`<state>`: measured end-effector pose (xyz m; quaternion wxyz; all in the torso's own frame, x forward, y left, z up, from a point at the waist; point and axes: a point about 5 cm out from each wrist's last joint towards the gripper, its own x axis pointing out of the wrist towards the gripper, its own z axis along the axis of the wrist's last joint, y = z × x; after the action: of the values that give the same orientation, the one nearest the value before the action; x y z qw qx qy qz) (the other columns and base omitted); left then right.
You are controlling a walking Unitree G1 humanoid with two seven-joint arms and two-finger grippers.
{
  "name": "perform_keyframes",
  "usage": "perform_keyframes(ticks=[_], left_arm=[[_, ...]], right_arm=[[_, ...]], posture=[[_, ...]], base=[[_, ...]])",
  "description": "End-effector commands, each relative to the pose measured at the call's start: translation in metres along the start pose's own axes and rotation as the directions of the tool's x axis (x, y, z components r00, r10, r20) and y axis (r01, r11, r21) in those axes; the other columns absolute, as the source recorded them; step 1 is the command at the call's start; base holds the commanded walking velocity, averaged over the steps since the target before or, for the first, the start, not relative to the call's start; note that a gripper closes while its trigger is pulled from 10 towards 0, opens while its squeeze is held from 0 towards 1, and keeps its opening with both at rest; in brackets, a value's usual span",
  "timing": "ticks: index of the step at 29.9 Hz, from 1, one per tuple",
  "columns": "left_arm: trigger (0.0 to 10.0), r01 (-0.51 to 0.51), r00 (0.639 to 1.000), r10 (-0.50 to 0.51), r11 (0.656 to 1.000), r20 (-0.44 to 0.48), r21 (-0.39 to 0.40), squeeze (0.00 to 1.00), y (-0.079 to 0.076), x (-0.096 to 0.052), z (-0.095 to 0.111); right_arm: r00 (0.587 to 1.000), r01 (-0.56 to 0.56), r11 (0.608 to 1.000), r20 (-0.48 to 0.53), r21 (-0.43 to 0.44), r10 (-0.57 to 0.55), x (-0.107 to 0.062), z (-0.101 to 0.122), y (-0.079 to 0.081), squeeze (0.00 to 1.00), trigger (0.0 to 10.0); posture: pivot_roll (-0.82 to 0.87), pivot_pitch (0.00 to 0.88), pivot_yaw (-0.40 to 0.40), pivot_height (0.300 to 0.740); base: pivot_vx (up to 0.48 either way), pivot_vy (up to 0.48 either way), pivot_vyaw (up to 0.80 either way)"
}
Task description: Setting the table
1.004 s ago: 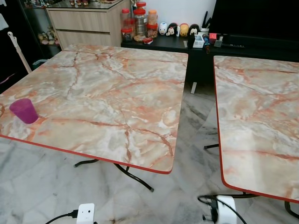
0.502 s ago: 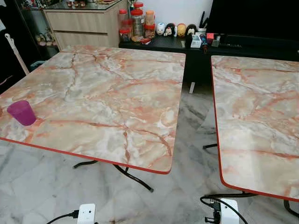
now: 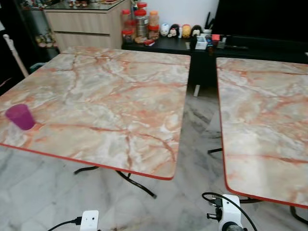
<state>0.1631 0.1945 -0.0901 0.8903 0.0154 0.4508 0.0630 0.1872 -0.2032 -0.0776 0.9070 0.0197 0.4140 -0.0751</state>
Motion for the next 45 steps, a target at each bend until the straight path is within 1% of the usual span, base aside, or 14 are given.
perform_keyframes(ticks=[1, 6, 11, 17, 36, 45], left_arm=[[10.0, 0.013, 1.0, -0.013, 1.0, -0.016, 0.022, 0.0, -0.0049, -0.0004, -0.0032], [10.0, 0.013, 1.0, -0.012, 0.999, -0.02, 0.03, 0.0, -0.0036, -0.0008, -0.0047], [10.0, 0.009, 1.0, -0.008, 0.999, -0.017, 0.033, 0.0, -0.0008, -0.0004, -0.003], [10.0, 0.009, 1.0, -0.009, 0.999, -0.012, 0.037, 0.0, -0.0005, 0.0001, -0.0011], [10.0, 0.015, 1.0, -0.014, 0.998, -0.018, 0.06, 0.0, 0.0013, -0.0005, -0.0035], [10.0, 0.019, 1.0, -0.018, 0.997, -0.021, 0.073, 0.0, 0.0024, -0.0008, -0.0045]], right_arm=[[1.0, 0.013, 1.0, -0.005, 0.008, -0.013, 0.001, 0.0029, -0.0023, 0.0, 10.0], [1.0, 0.01, 1.0, -0.018, 0.013, -0.01, 0.0009, 0.0015, -0.002, 0.0, 10.0], [0.999, 0.012, 1.0, -0.032, 0.002, -0.012, -0.0006, -0.0043, -0.0027, 0.0, 10.0], [0.999, 0.011, 1.0, -0.037, 0.003, -0.011, -0.0008, -0.0054, -0.0023, 0.0, 10.0], [1.0, -0.003, 1.0, -0.031, 0.001, 0.003, -0.0013, -0.007, 0.002, 0.0, 10.0], [1.0, 0.002, 1.0, -0.001, 0.021, -0.001, -0.001, -0.0034, 0.001, 0.0, 10.0]], posture=[[-0.03, 0.0, -0.003, 0.732], [-0.04, 0.0, 0.001, 0.732], [-0.03, 0.0, 0.0, 0.732], [-0.03, 0.0, 0.001, 0.732], [-0.04, 0.0, 0.01, 0.732], [-0.05, 0.0, 0.016, 0.732]], base=[[0.0, -0.48, 0.0], [0.0, -0.48, -0.52], [0.0, -0.48, 0.0], [0.0, -0.48, 0.0], [0.0, -0.48, 0.0], [0.0, -0.48, 0.0]])
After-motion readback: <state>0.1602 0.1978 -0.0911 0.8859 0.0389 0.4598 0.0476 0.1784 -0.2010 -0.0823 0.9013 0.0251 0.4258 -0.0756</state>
